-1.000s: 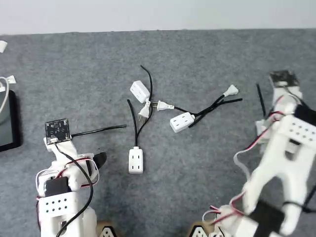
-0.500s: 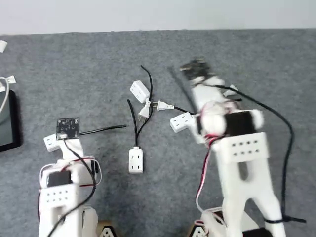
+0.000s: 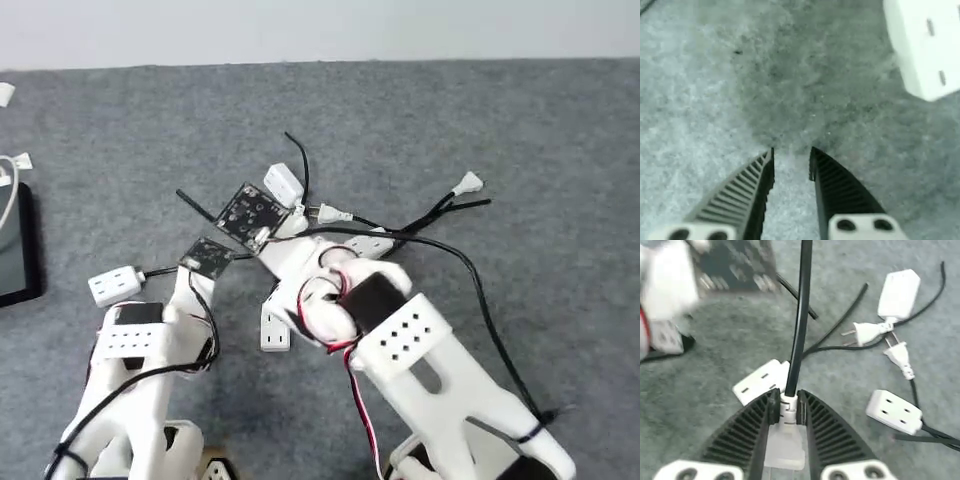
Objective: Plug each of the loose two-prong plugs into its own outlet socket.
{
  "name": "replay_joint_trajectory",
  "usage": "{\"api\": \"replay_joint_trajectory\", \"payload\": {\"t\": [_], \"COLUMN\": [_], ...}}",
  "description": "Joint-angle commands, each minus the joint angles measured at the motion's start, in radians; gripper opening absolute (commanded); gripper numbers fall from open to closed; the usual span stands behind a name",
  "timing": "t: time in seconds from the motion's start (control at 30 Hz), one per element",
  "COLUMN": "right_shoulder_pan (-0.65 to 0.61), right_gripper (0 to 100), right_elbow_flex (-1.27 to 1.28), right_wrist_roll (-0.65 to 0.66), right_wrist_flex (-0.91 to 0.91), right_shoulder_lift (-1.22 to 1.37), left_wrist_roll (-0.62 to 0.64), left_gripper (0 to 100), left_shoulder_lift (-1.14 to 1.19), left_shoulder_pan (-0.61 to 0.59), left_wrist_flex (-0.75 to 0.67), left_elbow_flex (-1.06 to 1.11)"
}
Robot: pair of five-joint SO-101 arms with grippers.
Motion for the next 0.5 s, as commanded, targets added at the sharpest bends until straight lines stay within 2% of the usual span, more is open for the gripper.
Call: {"api": "replay_joint_trajectory", "payload": {"t": [0.0,0.13,0.47], "right_shoulder_pan": [-0.036,-0.048,-0.116], "right_gripper": [0.8,0.8,0.8], "right_elbow_flex": [-0.008,-0.008,0.071], "right_wrist_roll": [-0.043,-0.064,-0.064], "right_wrist_flex": [-0.024,-0.025,-0.099], "right_shoulder_lift": [-0.018,-0.018,-0.008], "left_wrist_roll": [-0.015,-0.017,-0.144], "left_gripper": [10,10,10], "left_shoulder_lift": [0.000,0.000,-0.006], "left_shoulder_pan": [0.026,0.031,0.037], "left_wrist_flex": [0.011,0.011,0.054], "left_elbow_flex": [-0.030,-0.030,-0.025]}}
